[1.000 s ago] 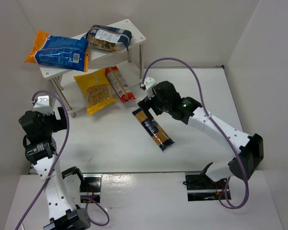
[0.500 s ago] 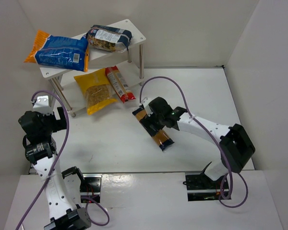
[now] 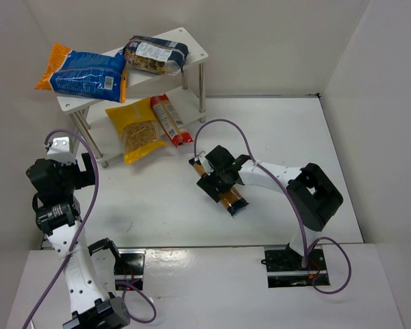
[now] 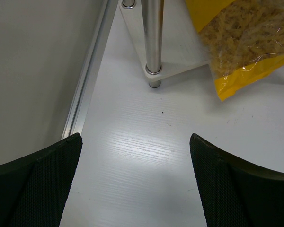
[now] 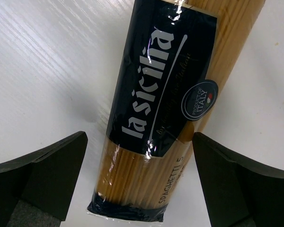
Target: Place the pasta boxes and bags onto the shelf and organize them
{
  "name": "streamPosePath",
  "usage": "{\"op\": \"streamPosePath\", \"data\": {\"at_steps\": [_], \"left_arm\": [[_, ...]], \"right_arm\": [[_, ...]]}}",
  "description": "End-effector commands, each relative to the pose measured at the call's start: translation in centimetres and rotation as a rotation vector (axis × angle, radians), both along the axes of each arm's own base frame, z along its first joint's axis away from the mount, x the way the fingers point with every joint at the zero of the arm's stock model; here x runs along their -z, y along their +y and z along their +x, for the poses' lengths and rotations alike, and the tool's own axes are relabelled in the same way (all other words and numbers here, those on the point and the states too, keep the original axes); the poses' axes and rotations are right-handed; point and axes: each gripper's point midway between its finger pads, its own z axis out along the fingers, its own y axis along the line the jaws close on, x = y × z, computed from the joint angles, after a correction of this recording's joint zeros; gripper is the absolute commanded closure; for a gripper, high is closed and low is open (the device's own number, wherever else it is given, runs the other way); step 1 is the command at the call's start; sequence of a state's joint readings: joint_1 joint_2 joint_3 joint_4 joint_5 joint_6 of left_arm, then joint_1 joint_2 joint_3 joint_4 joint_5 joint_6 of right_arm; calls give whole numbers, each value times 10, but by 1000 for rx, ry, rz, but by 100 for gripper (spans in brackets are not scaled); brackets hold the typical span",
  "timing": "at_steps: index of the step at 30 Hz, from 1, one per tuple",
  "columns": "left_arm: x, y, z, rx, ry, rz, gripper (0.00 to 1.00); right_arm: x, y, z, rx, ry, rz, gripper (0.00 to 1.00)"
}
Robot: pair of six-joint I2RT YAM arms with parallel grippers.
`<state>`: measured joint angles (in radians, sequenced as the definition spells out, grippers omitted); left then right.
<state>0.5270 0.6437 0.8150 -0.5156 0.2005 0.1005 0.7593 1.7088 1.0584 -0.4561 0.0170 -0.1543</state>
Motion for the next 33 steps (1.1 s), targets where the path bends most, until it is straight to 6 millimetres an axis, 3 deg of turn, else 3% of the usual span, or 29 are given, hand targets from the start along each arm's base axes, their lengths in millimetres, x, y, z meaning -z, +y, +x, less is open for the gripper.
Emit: {"op": "streamPosePath", "data": {"at_steps": [1,9,18,20,21,24,25,26,27,30,33], "left_arm": [[-9,0,3,4,-40,12,0],[-9,0,3,4,-40,12,0],[-9,0,3,4,-40,12,0],[-9,0,3,4,-40,12,0],[-9,0,3,4,-40,12,0],[-9,0,3,4,-40,12,0],[-9,0,3,4,-40,12,0],[-9,0,3,4,-40,12,0],[-9,0,3,4,-40,12,0],[-9,0,3,4,-40,12,0],[-9,0,3,4,-40,12,0]], "right_arm": [[-3,11,5,-4,-3,42,0],[27,-2,6,37,68,-7,0],[37,-11,9,59,90,-25,0],[42,-13,6,60,107,-41,4],[44,-10,6,54,118,-32,8],[53,-10,-2,36,177,-53,44],[59,-12,-4,37,196,-70,80],[60,-12,-6,24,214,-77,94],[60,-9,-8,17,226,-64,100],[49,-4,-11,-5,237,-32,100],[20,8,3,-12,153,37,100]]}}
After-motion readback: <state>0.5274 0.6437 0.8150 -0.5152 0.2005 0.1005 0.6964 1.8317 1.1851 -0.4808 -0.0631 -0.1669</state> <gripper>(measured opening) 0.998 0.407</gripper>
